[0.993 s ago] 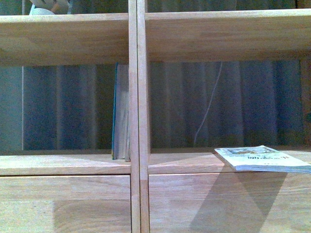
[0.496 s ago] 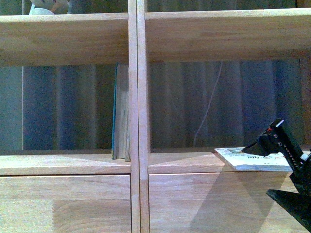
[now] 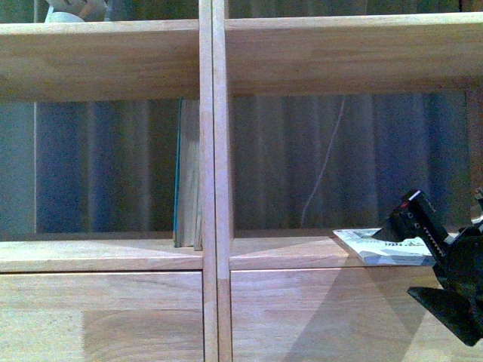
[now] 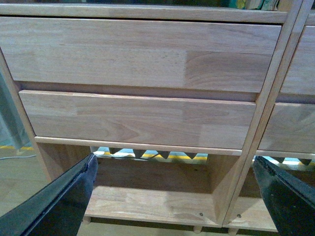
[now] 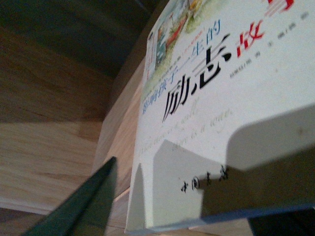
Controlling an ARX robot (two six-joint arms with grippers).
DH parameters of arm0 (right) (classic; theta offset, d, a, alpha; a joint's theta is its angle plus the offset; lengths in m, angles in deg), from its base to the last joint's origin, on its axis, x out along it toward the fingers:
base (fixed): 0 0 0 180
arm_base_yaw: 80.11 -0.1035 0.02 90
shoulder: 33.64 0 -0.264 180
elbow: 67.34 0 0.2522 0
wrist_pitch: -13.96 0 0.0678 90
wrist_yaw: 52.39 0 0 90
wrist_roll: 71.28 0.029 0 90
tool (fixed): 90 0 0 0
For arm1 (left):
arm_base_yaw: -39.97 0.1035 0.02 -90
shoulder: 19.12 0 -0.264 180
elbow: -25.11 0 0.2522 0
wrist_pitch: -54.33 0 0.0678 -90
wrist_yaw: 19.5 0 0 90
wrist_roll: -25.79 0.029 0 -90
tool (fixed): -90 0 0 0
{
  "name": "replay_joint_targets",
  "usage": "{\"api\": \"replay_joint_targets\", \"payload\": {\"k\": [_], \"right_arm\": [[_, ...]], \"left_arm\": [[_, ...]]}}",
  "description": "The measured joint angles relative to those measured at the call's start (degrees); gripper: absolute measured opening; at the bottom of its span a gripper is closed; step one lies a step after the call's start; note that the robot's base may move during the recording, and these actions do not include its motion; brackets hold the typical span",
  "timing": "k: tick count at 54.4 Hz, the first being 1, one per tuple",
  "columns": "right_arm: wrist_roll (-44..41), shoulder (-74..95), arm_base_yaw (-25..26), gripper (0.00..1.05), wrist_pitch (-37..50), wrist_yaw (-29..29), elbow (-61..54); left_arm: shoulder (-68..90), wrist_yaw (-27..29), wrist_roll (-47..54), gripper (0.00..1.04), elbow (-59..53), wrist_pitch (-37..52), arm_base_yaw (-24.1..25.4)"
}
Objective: Organize books on shelf
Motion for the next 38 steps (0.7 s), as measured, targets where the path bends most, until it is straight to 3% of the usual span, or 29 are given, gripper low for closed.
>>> {"api": "replay_joint_targets", "payload": {"k": [14,23,28,34,38], "right_arm": [[1.9,0.26,-0.02,0.11,4.17,-0.04,-1.9],[3.17,-1.11,-0.07,0.07,7.89,-1.79,-5.2],[3.19,-3.06,-0.11,0.07,9.57,-3.43,-7.85],[2.78,-7.19,-0.66,0.07,11.78,-6.01,-11.52],[2.75,-10.95,-0.87,0.07,13.86,-8.09,-14.05]], "left_arm": [[0.0,0.0,0.0,0.98,0.0,0.0,0.0],[0.07,-0.35,-0.07,0.98,0.0,-0.04,0.11],[4.42,-15.91,-1.75,0.98,1.88,-1.99,6.27],[12.02,-30.42,-3.63,0.98,5.38,2.8,13.86],[17.03,-35.91,-4.5,0.98,8.61,8.35,16.13]]}}
